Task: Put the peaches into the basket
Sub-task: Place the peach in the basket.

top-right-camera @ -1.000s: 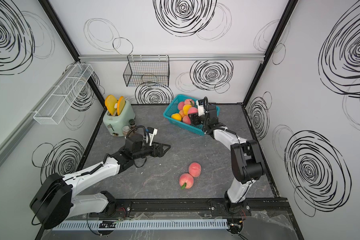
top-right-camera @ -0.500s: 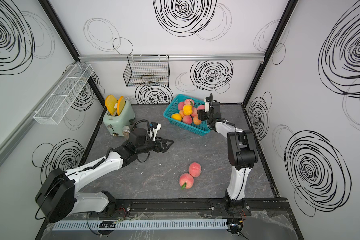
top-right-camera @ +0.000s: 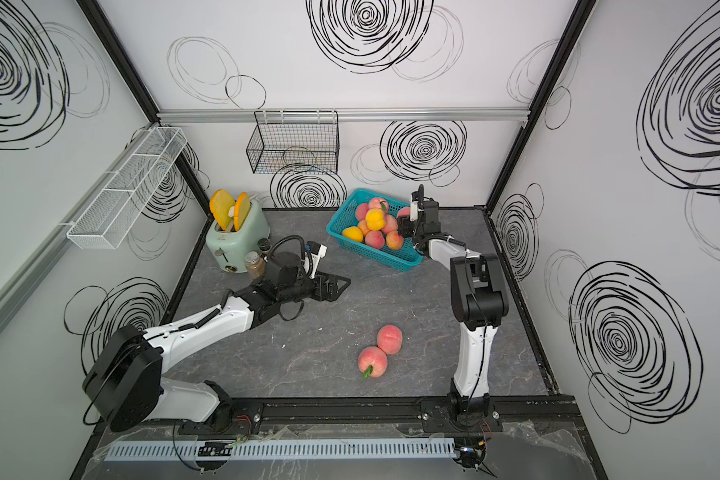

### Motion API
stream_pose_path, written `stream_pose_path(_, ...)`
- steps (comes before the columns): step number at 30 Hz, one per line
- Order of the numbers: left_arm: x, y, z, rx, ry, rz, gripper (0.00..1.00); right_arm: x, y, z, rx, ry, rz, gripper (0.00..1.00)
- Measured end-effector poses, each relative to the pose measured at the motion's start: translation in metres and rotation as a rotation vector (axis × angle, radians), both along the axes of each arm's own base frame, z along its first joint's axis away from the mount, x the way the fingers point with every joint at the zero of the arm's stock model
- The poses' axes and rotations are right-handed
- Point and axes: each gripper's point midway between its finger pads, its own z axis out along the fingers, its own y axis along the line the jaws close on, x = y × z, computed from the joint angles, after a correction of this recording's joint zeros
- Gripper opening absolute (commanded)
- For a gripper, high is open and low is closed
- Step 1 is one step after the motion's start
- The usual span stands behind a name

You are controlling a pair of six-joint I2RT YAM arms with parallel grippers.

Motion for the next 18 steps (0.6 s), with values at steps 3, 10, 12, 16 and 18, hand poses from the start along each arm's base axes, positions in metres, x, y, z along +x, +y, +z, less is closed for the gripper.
stream_pose_path(3,0.002,-0.001,0.002,-0.002,-0.004,0.0,0.99,0.003,-0.001,-0.008,-0.01,0.016,-0.004,0.7)
stream_pose_path(10,0.004,-0.003,0.002,-0.002,-0.001,-0.003,0.98,0.009,-0.002,-0.026,-0.033,0.054,-0.014,0.71)
stream_pose_path(12,0.004,-0.003,0.002,-0.003,-0.002,-0.003,0.98,0.01,-0.003,-0.027,-0.041,0.062,-0.015,0.71)
stream_pose_path(16,0.004,-0.004,0.002,-0.004,-0.001,-0.004,0.99,0.014,-0.005,-0.024,-0.054,0.061,-0.024,0.71)
stream_pose_path(18,0.004,-0.004,0.002,-0.004,-0.001,-0.005,0.99,0.014,-0.005,-0.024,-0.059,0.064,-0.027,0.71)
